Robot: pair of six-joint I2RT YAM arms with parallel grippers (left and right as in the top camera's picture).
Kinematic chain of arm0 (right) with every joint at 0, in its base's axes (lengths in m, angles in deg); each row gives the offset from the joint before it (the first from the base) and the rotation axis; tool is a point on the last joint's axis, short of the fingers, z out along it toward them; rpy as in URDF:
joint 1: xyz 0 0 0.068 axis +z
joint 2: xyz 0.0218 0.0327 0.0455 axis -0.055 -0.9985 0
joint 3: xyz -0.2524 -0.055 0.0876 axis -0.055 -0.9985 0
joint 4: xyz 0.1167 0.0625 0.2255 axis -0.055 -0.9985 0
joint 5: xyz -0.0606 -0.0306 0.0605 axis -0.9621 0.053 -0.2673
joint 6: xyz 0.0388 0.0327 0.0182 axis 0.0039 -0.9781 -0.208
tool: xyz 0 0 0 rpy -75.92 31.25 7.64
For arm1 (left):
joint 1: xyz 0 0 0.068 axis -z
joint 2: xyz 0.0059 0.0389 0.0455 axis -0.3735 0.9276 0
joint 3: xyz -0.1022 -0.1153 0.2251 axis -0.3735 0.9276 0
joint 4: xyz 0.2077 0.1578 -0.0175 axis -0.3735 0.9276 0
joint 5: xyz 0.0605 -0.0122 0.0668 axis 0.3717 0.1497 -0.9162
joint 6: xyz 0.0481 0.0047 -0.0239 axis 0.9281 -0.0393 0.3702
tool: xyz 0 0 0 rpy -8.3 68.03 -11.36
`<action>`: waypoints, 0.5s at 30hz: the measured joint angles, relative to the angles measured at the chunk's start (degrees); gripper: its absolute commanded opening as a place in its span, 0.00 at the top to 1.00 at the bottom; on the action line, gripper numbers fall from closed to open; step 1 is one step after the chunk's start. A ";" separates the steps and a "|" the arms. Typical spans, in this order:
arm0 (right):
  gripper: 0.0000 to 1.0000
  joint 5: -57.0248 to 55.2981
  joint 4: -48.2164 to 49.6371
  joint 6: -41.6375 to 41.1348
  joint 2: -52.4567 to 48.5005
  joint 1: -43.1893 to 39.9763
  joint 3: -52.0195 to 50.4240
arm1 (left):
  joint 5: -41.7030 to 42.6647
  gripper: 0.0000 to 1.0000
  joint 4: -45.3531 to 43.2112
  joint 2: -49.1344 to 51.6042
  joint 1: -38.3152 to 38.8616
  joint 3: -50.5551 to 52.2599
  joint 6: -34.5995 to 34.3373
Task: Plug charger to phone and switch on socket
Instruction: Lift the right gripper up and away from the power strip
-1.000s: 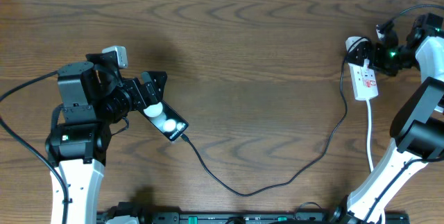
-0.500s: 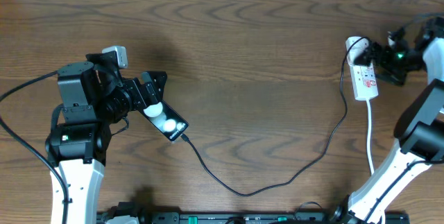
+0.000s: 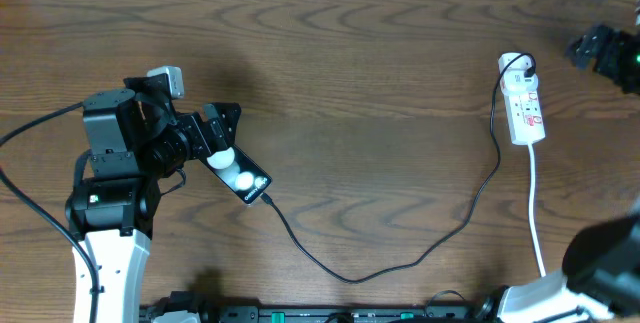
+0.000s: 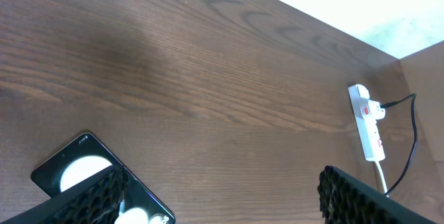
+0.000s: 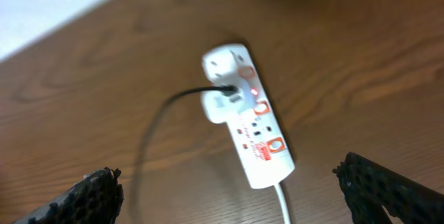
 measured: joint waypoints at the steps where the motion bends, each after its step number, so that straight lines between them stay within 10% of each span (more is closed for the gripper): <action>1: 0.01 0.33 -0.02 0.00 1.86 0.17 0.04 | 0.00 0.11 0.00 0.00 0.00 0.00 0.00; 15: 0.01 1.18 -0.22 0.00 6.47 0.52 0.04 | 0.00 0.11 0.02 0.00 0.00 0.00 0.00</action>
